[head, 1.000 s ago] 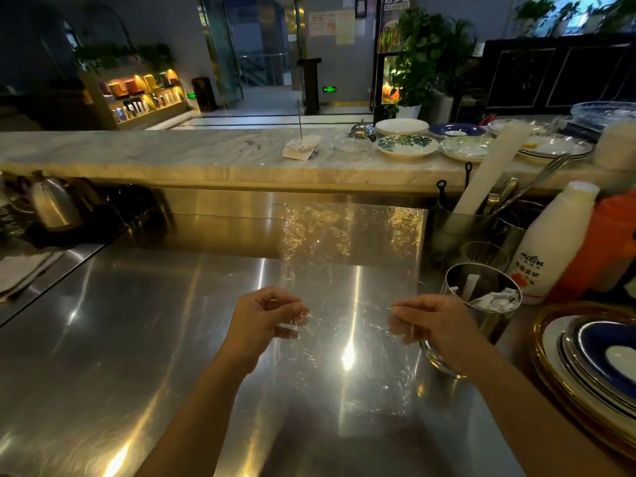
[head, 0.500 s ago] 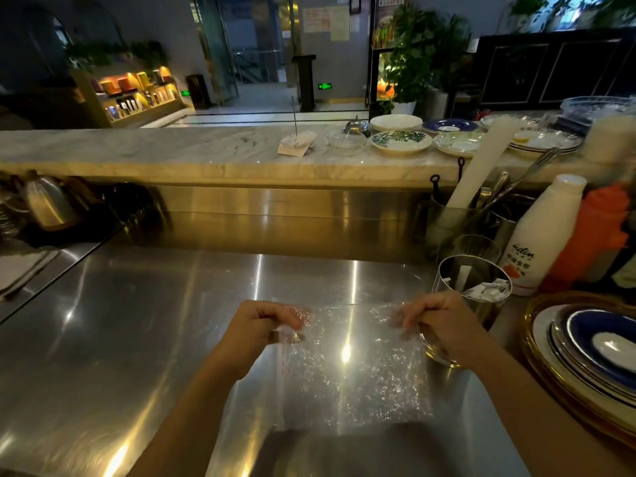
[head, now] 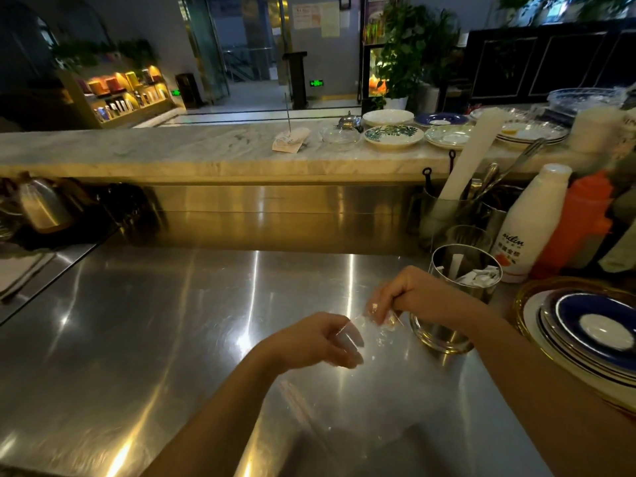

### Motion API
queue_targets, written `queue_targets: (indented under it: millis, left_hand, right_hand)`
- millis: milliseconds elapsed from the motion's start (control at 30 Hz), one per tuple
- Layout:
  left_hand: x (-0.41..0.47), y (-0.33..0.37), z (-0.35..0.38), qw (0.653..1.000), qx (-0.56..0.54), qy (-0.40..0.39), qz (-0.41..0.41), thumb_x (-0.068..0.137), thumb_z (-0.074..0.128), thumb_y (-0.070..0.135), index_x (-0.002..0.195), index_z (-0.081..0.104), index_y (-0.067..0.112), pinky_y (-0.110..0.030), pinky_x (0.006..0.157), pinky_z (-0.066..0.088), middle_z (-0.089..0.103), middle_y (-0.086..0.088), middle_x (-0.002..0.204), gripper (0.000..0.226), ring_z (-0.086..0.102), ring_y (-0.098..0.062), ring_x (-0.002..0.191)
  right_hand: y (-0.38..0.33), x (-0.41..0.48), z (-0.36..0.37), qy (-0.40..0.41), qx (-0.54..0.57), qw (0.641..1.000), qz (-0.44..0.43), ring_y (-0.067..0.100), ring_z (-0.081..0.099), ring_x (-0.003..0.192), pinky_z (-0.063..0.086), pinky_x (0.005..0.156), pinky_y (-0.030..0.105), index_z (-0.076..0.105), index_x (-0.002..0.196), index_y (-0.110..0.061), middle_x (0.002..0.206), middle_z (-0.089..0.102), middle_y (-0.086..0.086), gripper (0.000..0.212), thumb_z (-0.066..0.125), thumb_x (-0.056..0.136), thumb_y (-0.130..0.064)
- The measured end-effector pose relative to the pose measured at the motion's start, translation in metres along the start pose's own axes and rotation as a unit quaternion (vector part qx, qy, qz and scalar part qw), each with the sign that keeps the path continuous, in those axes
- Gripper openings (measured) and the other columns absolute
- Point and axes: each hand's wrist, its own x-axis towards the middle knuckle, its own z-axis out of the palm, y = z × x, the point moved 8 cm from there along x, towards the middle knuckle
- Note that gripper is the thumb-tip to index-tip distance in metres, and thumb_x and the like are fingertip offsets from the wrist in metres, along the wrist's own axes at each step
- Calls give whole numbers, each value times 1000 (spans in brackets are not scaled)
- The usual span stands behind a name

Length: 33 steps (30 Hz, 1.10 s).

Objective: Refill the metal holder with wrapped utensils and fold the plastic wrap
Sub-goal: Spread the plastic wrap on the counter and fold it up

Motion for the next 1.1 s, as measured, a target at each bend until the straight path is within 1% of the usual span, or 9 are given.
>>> queue_targets:
  millis: [133, 267, 367, 567, 733, 833, 933, 1000, 1100]
  left_hand:
    - [-1, -2, -18, 994, -34, 100, 20, 75, 70, 0, 82, 65, 9, -26, 65, 58, 74, 2, 71, 13, 71, -15, 73]
    - [-11, -9, -36, 978, -118, 169, 41, 73, 71, -2, 87, 63, 0, -27, 61, 58, 74, -4, 73, 17, 70, -19, 72]
    - [-14, -19, -42, 952, -215, 215, 45, 72, 70, -3, 83, 64, 5, -29, 59, 57, 74, -5, 73, 15, 70, -20, 70]
    - [-13, -34, -37, 910, -331, 245, 49, 71, 69, 1, 83, 61, 7, -31, 61, 57, 72, 0, 69, 16, 70, -18, 72]
    - [-10, -52, -33, 885, -373, 277, 1, 72, 71, 3, 93, 62, 9, -31, 57, 56, 72, -11, 88, 24, 69, -26, 81]
    - [-11, -69, -26, 893, -351, 271, -78, 74, 72, 7, 112, 46, 22, -30, 52, 53, 65, -16, 105, 48, 69, -24, 80]
    - [-14, -84, -26, 913, -277, 271, -126, 74, 74, 10, 124, 29, 34, -36, 63, 54, 60, -16, 109, 72, 64, -28, 89]
    - [-13, -89, -28, 930, -199, 283, -126, 75, 73, 9, 129, 26, 32, -34, 68, 52, 54, -16, 111, 76, 59, -26, 92]
    - [-6, -87, -28, 949, -96, 285, -97, 80, 68, 12, 129, 32, 30, -20, 59, 50, 49, -13, 118, 63, 56, -15, 87]
  right_hand:
    - [8, -4, -15, 99, 111, 989, -8, 13, 60, 100, 52, 79, 20, 57, 114, -9, 112, 61, 4, 32, 52, 85, 3]
    - [43, -15, -13, 166, 336, 927, 28, 25, 63, 99, 51, 80, 35, 56, 110, -18, 108, 65, 8, 38, 56, 76, -35]
    - [59, -16, 10, 116, 417, 900, 46, 30, 64, 99, 53, 78, 41, 53, 115, -19, 103, 69, 10, 40, 46, 79, -35]
    - [78, -16, 43, 99, 364, 923, 74, 25, 66, 99, 56, 79, 36, 50, 118, -21, 102, 72, 7, 44, 63, 76, -25]
    - [99, -13, 54, 187, 340, 911, 139, 24, 70, 77, 55, 66, 28, 56, 110, -11, 78, 73, 7, 43, 74, 71, -11]
    - [106, -12, 56, 242, 336, 895, 164, 18, 69, 61, 54, 54, 25, 53, 111, -10, 71, 70, 9, 43, 70, 73, 1]
    - [111, -11, 59, 284, 301, 891, 185, 16, 66, 57, 53, 51, 26, 45, 118, -17, 75, 66, 12, 50, 66, 77, 1]
    - [114, -9, 63, 303, 290, 887, 194, 12, 61, 52, 48, 46, 23, 37, 119, -27, 72, 63, 10, 54, 63, 80, 0]
    - [118, -5, 66, 318, 241, 893, 210, 11, 58, 50, 45, 43, 22, 31, 119, -40, 74, 61, 8, 56, 56, 85, -3]
